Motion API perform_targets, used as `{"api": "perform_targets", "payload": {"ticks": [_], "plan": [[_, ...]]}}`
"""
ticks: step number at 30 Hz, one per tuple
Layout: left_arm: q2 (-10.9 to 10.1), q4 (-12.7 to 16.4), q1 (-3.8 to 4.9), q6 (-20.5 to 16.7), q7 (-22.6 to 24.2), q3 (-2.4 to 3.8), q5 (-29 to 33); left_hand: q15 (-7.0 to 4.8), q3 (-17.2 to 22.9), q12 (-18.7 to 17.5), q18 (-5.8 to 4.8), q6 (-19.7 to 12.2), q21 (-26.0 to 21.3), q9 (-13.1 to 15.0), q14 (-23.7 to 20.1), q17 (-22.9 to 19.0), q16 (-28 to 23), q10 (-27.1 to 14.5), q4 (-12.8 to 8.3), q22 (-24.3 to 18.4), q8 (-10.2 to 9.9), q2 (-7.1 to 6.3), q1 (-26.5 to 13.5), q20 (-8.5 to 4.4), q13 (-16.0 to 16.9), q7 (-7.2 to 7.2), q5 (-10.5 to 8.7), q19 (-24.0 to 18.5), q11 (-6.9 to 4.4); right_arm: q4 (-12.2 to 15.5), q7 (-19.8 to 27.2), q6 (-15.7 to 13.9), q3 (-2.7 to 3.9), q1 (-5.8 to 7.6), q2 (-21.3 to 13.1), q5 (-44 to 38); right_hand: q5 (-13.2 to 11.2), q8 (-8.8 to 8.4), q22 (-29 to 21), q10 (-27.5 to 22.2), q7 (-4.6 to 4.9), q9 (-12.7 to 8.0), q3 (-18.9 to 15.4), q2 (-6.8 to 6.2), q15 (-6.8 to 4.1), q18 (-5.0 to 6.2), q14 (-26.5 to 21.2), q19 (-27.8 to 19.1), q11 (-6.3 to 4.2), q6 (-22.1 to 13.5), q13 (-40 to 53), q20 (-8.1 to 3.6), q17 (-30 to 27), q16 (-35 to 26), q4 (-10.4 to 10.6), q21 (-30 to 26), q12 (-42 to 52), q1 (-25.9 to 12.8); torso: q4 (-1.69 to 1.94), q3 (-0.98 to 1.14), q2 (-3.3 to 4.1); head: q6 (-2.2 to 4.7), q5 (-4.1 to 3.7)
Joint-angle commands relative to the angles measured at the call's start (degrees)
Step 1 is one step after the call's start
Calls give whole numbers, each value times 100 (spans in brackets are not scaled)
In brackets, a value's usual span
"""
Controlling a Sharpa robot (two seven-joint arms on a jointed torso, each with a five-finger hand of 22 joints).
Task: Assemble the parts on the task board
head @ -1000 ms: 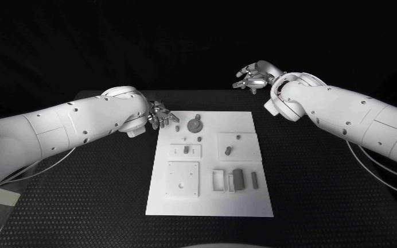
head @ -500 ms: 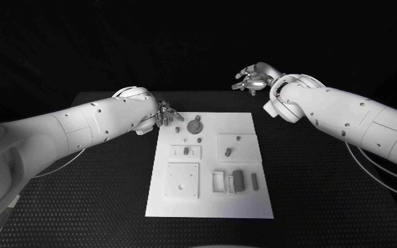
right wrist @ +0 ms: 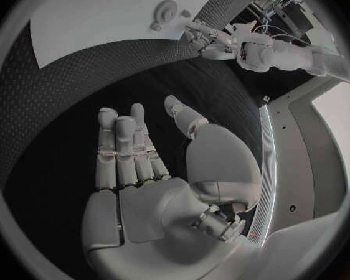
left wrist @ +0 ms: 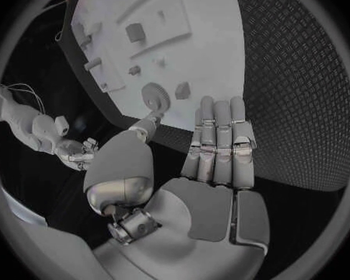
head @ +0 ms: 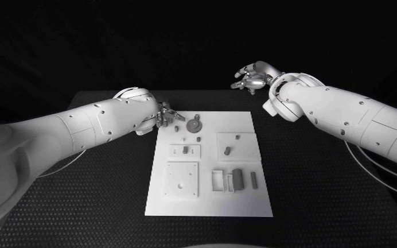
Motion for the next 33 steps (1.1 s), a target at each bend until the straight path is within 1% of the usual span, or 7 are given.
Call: {"api": "perform_targets", "payload": {"ticks": [1, 5, 8, 12, 16, 18, 33], "plan": [[30, 6, -13, 279, 74, -6, 28, -55, -67, 79, -6, 131, 59, 19, 87, 8, 100, 113, 124, 16, 61, 49, 102, -22, 39, -48, -8, 122, -43, 10, 38, 60, 3, 0, 10, -57, 13, 28, 101, -33, 238, -8, -22, 59, -23, 212, -13, -9, 11, 2, -9, -41, -7, 28, -10, -17, 29, -1, -4, -2, 0, -10, 31], [25, 55, -19, 422, 61, -13, 38, -121, -235, 174, 6, 306, 103, 25, 196, 46, 220, 239, 230, 66, 109, 165, 224, -75, 101, -124, -12, 246, -118, 11, 38, 60, 3, 0, 10, -62, 13, 28, 101, -33, 238, -8, -22, 61, -23, 212, -13, -9, 11, 2, -10, -41, -8, 28, -9, -17, 29, -1, -4, 2, -2, -12, 36], [7, 87, -19, 530, 31, -18, 34, -207, -567, 298, 10, 536, 162, 10, 353, 94, 373, 409, 326, 154, 143, 348, 499, -159, 200, -221, -1, 422, -215, 9, 37, 62, 3, 0, 7, -70, 13, 28, 101, -33, 238, -8, -21, 62, -23, 212, -13, -9, 11, 2, -10, -41, -8, 29, -9, -17, 30, 0, -2, -2, -6, -17, 25], [-5, 71, -19, 593, -7, -23, 32, -254, -935, 347, -15, 661, 151, -25, 427, 80, 428, 471, 501, 226, 110, 527, 940, -220, 277, -261, 91, 509, -255, 18, 37, 67, 3, 0, 3, -70, 13, 28, 101, -34, 238, -8, -21, 62, -23, 212, -13, -9, 11, 2, -11, -42, -9, 29, -9, -17, 31, 0, 5, -2, -2, -16, 24], [-8, 50, -20, 606, -17, -29, 32, -266, -1409, 337, -44, 714, 84, -60, 440, 42, 448, 480, 862, 282, 51, 680, 1475, -242, 322, -257, 332, 549, -269, 19, 37, 69, 3, 0, 0, -70, 13, 29, 101, -34, 238, -9, -21, 63, -23, 212, -13, -9, 11, 1, -11, -42, -10, 29, -10, -17, 32, 1, 5, 3, -3, -23, 24], [-1, 49, -21, 599, -12, -30, 32, -267, -1749, 323, -51, 738, 44, -70, 442, 14, 457, 489, 1225, 318, 22, 730, 1866, -251, 340, -264, 352, 577, -260, 19, 37, 69, 3, 0, -1, -71, 13, 29, 101, -34, 238, -9, -21, 64, -23, 212, -13, -8, 11, 1, -12, -42, -10, 29, -10, -17, 32, 1, 1, 0, -1, -20, 22], [76, -146, -108, 494, 27, -32, 33, -267, -1957, 300, -56, 765, 17, -81, 458, -20, 461, 510, 1234, 323, -2, 963, 1835, -249, 341, -270, 379, 600, -264, 48, 33, 72, 3, 0, -4, -81, 13, 30, 102, -35, 239, -11, -21, 65, -23, 212, -13, -8, 11, 0, -14, -42, -12, 31, -10, -17, 36, 2, 4, -5, 1, -35, -1]]}}
